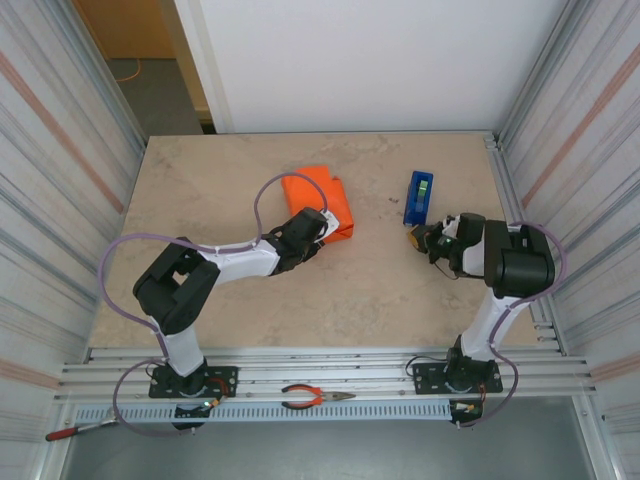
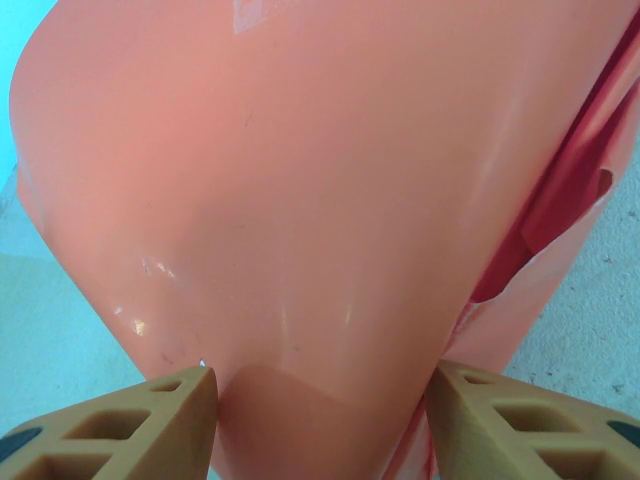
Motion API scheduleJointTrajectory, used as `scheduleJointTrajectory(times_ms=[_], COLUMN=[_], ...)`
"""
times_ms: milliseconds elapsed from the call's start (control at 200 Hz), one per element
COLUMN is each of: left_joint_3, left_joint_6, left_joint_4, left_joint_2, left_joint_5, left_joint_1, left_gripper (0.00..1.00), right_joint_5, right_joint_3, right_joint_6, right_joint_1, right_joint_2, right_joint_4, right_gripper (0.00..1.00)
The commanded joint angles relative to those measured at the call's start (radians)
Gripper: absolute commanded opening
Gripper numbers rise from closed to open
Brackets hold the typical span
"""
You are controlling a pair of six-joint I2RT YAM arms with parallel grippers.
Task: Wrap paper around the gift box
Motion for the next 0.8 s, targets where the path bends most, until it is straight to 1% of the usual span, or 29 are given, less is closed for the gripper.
scheduleJointTrajectory(times_ms=[0,195,446,541,792], left_joint_3=[-0.005,-0.006,-0.009,-0.010,-0.010], left_joint_6=[0.011,0.011,0.011,0.011,0.012], left_joint_4=[-0.017,-0.015,-0.014,-0.012,-0.012], left_joint_2=[0.024,0.025,0.020,0.020,0.019], left_joint_5=[0.012,0.012,0.009,0.009,0.009], left_joint_1=[-0.015,-0.014,-0.015,-0.015,-0.015], left_gripper=[0.57,0.57,0.56,0.55,0.55], right_joint_5=[-0.016,-0.033,-0.011,0.001,0.025], right_joint_3=[-0.008,0.000,0.046,0.057,0.051], right_joint_6=[0.018,0.007,-0.105,-0.134,-0.172], right_joint_1=[0.004,0.027,0.116,0.155,0.274], right_joint_2=[0.005,-0.063,-0.216,-0.260,-0.344], right_joint_4=[-0.047,-0.079,-0.272,-0.316,-0.279], right_gripper=[0.00,0.00,0.00,0.00,0.00])
